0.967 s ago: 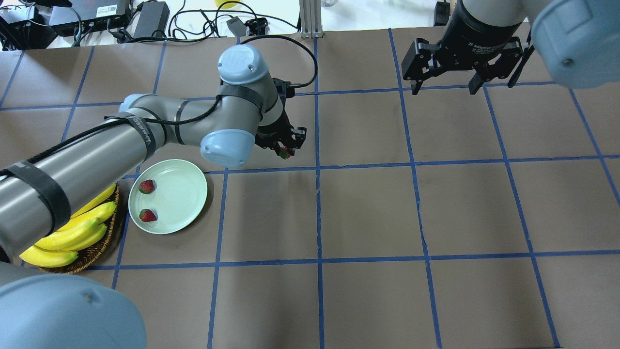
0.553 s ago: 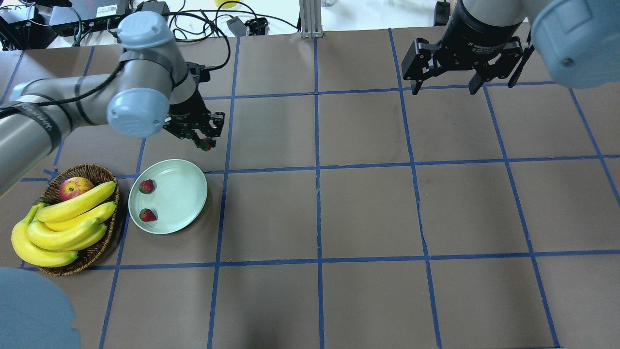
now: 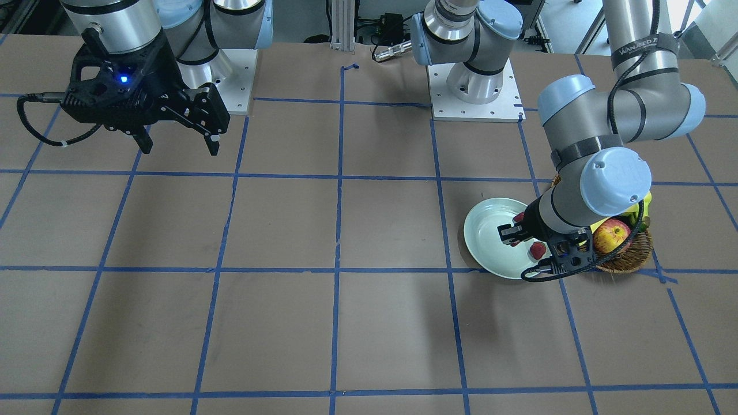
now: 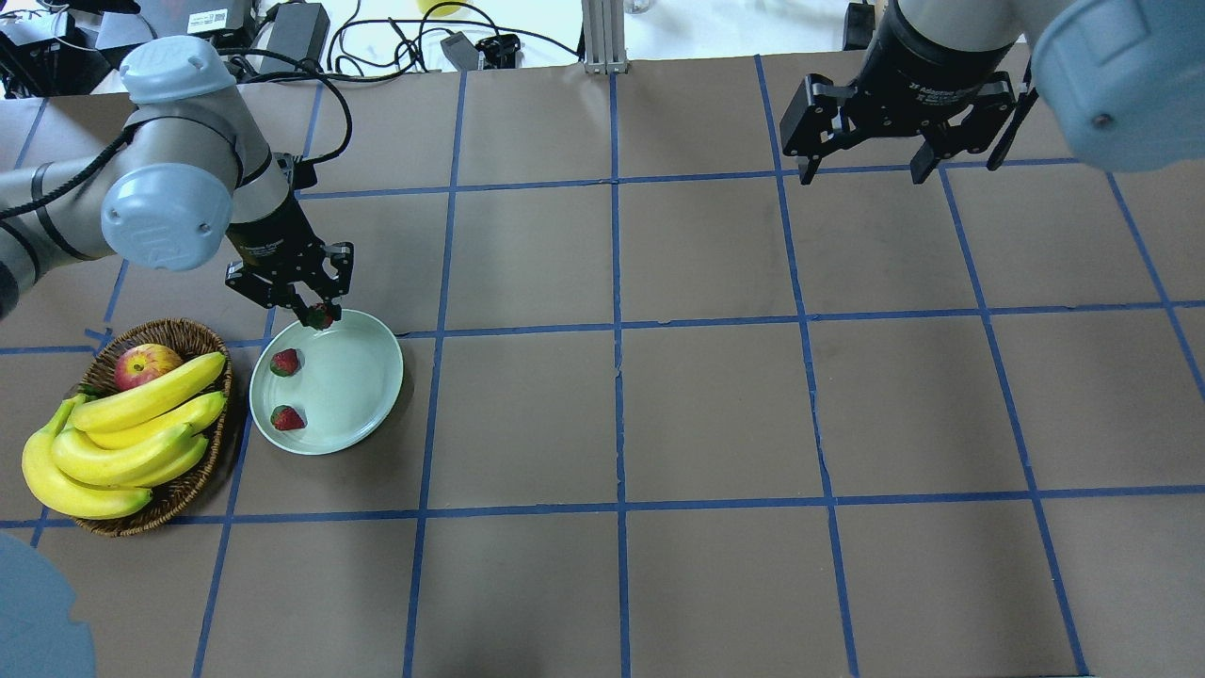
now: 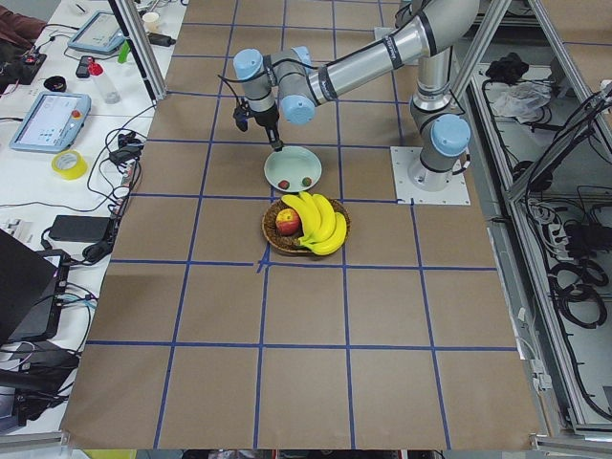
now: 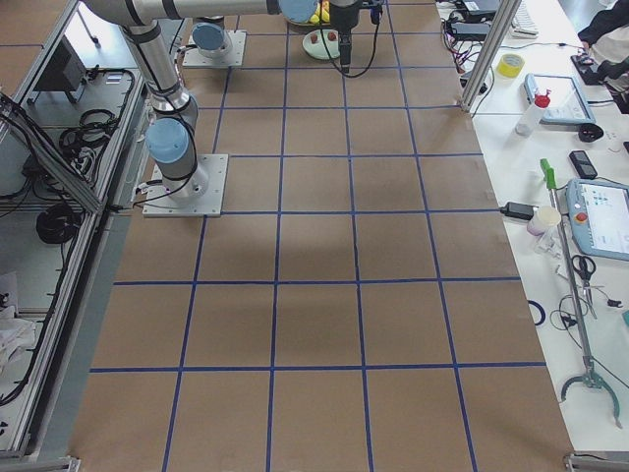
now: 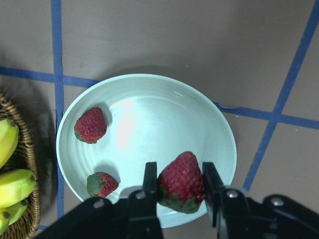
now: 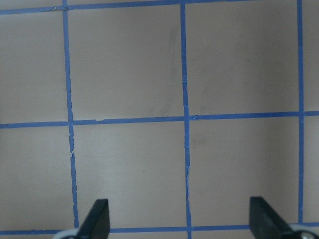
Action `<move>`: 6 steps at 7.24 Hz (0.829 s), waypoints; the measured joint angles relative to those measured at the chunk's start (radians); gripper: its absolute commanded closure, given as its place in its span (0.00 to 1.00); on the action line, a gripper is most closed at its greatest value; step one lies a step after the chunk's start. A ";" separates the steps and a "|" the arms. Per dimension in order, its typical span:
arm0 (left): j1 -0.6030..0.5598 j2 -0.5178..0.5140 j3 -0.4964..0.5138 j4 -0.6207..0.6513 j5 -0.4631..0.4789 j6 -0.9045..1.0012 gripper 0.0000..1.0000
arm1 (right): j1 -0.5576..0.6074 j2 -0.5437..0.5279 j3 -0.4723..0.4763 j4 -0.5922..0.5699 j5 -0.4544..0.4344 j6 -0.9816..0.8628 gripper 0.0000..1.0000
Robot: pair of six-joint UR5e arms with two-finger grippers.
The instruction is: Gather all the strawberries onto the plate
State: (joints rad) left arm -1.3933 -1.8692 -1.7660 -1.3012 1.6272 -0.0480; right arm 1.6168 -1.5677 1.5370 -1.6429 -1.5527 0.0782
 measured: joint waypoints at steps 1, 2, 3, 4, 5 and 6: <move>0.004 -0.004 -0.036 0.002 0.000 -0.003 0.99 | 0.000 0.000 0.000 0.000 0.000 0.000 0.00; 0.006 -0.009 -0.063 0.007 0.001 -0.004 0.53 | 0.000 0.000 0.000 0.000 0.000 0.000 0.00; 0.007 -0.013 -0.075 0.010 0.001 -0.005 0.01 | 0.000 0.000 0.000 0.000 0.000 0.000 0.00; 0.008 -0.011 -0.078 0.011 0.002 -0.004 0.00 | 0.000 0.000 0.000 0.000 0.000 0.000 0.00; 0.008 -0.003 -0.069 0.005 0.002 -0.004 0.00 | 0.000 0.000 0.000 0.000 0.000 0.000 0.00; 0.007 0.004 -0.046 -0.018 0.002 -0.003 0.00 | 0.000 0.000 0.000 0.000 0.000 0.000 0.00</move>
State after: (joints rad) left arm -1.3860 -1.8648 -1.8122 -1.3191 1.6287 -0.0515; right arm 1.6168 -1.5678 1.5371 -1.6429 -1.5525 0.0782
